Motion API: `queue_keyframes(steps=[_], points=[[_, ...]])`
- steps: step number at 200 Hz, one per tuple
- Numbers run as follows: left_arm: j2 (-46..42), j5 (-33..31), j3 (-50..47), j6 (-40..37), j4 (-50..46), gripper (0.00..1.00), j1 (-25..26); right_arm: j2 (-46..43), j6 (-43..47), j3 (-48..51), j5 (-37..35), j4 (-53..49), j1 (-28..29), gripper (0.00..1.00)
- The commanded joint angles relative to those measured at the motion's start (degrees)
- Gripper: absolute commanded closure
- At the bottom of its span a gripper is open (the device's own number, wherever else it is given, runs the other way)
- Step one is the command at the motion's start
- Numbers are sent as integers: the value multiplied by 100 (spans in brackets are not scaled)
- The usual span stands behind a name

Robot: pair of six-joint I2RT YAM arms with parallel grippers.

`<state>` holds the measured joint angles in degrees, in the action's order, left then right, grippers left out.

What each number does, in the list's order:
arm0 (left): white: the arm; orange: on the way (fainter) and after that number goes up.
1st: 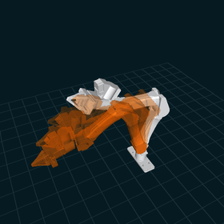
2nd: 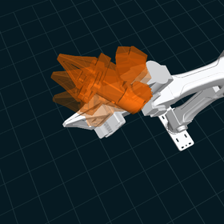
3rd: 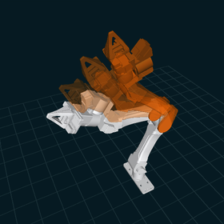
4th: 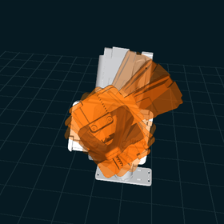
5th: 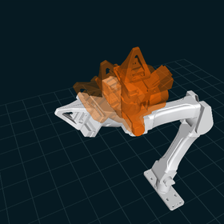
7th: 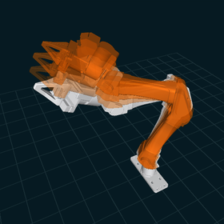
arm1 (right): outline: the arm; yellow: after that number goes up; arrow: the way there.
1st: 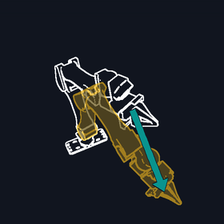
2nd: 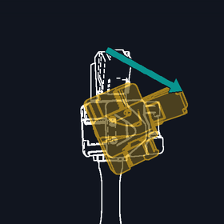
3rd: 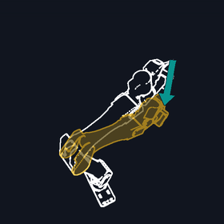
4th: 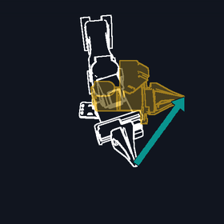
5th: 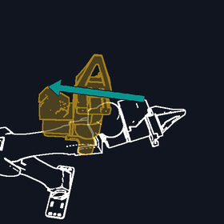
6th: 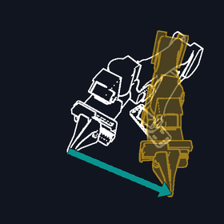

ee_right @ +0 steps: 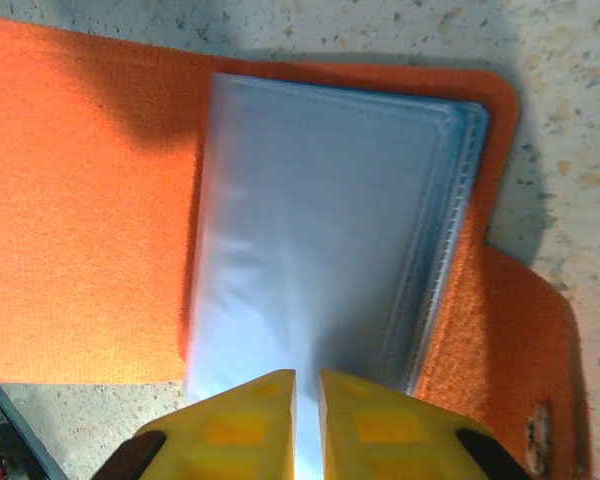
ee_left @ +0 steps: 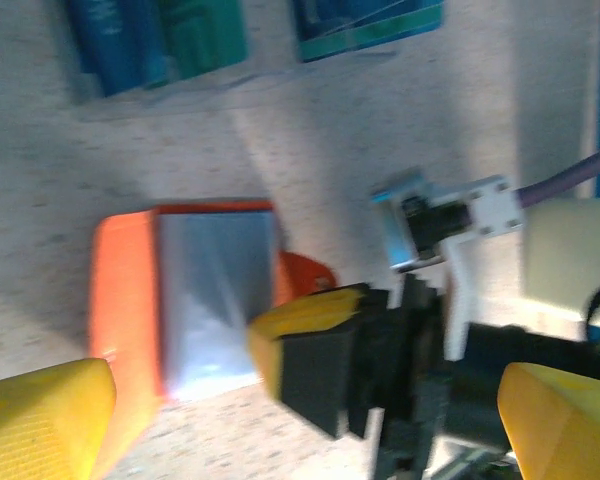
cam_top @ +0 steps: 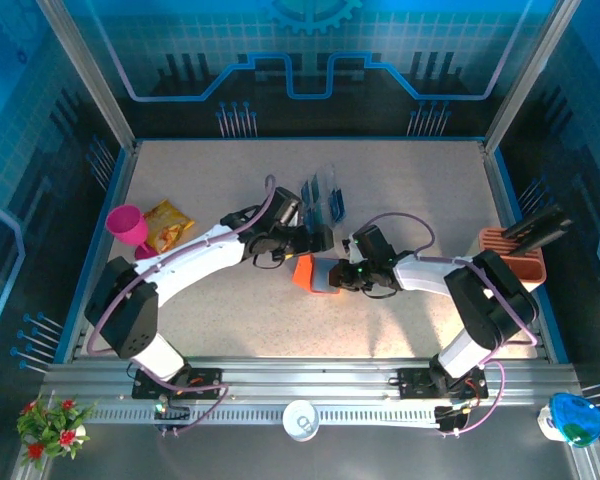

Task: Put the credit cards into the card holder
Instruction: Open the card holder at the center of the table.

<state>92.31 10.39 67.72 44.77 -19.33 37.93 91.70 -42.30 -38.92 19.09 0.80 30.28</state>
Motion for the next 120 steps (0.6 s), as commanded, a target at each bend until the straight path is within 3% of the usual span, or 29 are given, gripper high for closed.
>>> queue_keyframes(steps=[1, 31, 120], points=[[239, 682, -151, 769, 1053, 1, -43, -135, 127, -97, 128, -184, -66, 85], [405, 807, -308, 978, 1529, 1, -48, -188, 100, -20, 138, -125, -78, 85], [384, -30, -875, 501, 638, 1, -102, -431, -32, 311, 105, 26, -80, 85]])
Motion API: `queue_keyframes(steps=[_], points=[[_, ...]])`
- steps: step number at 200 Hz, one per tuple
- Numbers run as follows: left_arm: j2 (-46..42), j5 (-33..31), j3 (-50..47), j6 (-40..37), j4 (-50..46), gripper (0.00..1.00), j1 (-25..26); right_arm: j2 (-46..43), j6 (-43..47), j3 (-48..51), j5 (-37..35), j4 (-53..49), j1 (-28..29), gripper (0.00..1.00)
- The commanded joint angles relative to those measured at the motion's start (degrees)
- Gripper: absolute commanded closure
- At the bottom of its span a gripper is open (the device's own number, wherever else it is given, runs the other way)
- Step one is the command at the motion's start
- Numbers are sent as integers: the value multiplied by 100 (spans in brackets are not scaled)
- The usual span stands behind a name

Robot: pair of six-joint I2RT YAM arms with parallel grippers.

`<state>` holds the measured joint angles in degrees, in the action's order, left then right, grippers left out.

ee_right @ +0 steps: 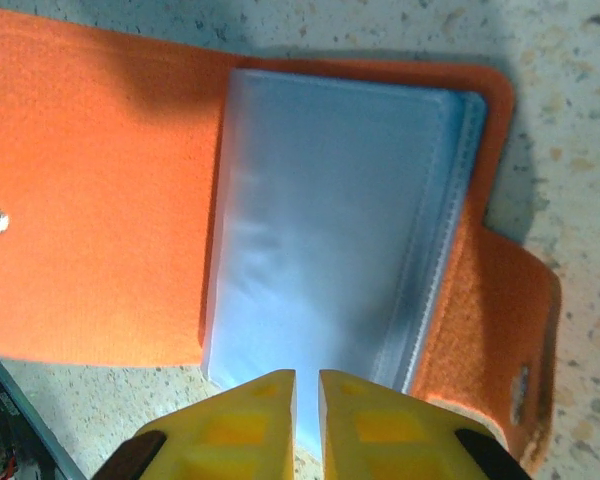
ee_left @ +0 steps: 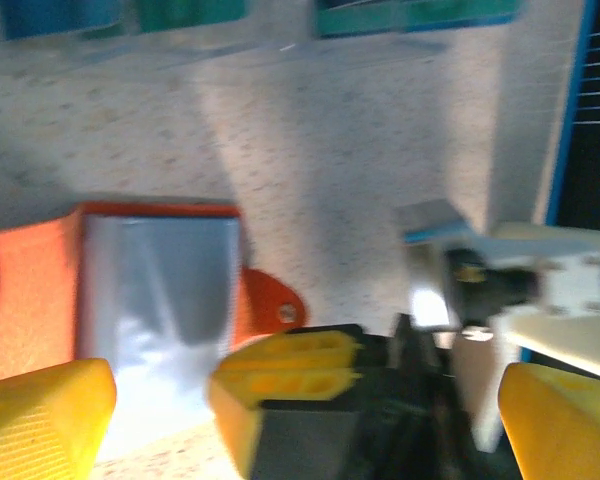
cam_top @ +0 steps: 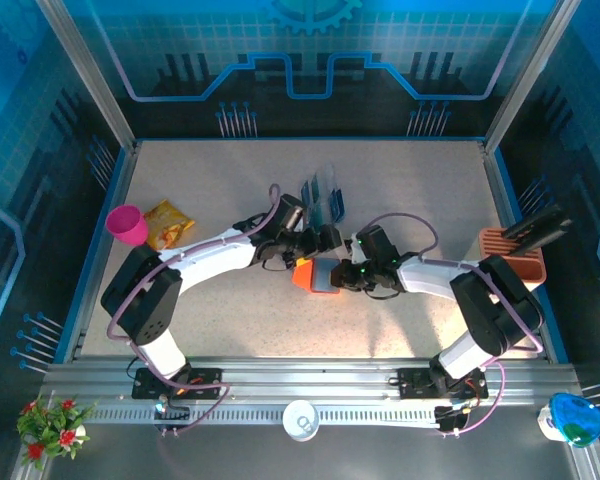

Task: Put the credit cards into the card holder
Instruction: Open the card holder at the center of the table.

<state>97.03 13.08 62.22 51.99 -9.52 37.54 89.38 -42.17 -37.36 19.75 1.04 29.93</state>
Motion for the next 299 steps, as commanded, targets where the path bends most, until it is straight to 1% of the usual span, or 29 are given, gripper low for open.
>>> queue_keyframes(steps=[1, 54, 104, 178, 239, 299], points=[[-92, -303, -333, -226, -346, 1, -63, -205, -49, 162, 34, 6, -47, 85], [-62, -499, -569, -731, -513, 1, -67, -431, -161, 300, 82, 24, -41, 85], [-44, -577, -469, -1235, -771, 1, -63, -624, -302, 22, 35, -6, -144, 85], [6, -524, -481, -1598, -916, 1, -63, 187, -129, -653, 12, -26, -217, 86], [151, -579, -542, -1922, -971, 1, -67, 568, 212, -711, -199, -261, -227, 86], [262, -630, -647, -2099, -951, 1, -63, 886, 135, -747, -52, -123, -101, 88]])
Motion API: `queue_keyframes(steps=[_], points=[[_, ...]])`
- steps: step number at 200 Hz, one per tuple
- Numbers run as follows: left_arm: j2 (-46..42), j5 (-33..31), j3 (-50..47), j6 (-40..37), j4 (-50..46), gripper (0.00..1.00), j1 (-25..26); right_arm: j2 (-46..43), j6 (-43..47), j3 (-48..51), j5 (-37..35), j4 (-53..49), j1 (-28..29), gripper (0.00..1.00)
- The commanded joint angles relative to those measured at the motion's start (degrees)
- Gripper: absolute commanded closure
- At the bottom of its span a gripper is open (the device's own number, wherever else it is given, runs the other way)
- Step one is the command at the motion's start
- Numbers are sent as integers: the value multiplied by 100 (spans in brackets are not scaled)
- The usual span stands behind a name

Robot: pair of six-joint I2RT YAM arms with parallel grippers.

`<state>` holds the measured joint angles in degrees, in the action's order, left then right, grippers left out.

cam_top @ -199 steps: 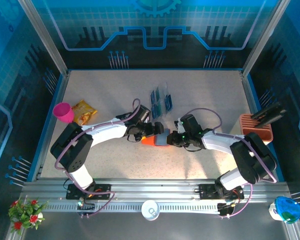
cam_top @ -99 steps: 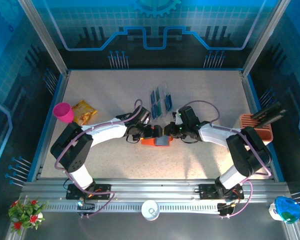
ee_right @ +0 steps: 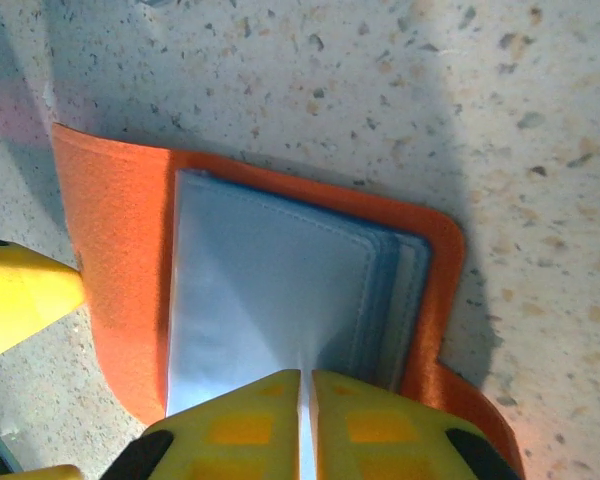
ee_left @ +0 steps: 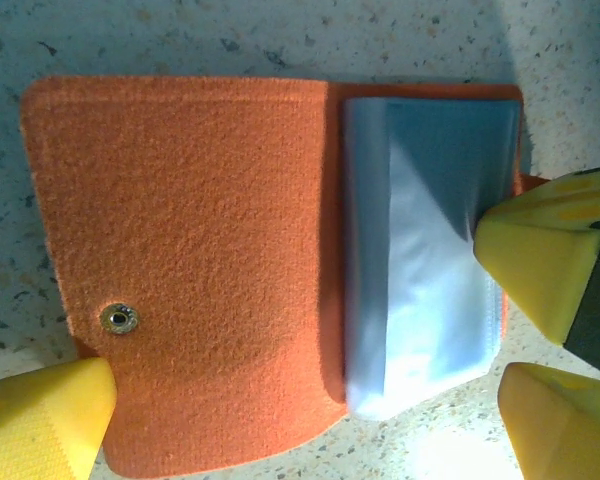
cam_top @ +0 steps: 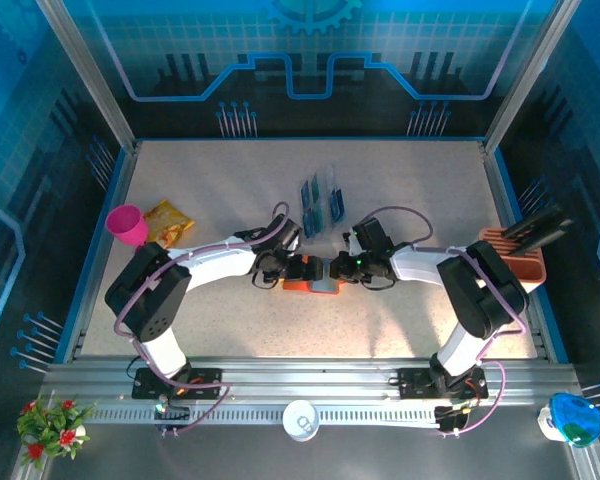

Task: Put the credit cards into the card holder
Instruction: Open the card holder at the center of the table.

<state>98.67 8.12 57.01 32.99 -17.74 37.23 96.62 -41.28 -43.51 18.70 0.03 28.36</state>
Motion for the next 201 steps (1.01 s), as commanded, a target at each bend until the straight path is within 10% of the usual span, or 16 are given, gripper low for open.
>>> queue_keyframes(steps=[1, 201], points=[[99, -135, -124, -203, -127, 1, -37, 168, 39, -137, 49, -17, 60, 88], [624, -744, -170, -713, -617, 18, -33, 43, -555, -301, 168, 357, 234, 76]])
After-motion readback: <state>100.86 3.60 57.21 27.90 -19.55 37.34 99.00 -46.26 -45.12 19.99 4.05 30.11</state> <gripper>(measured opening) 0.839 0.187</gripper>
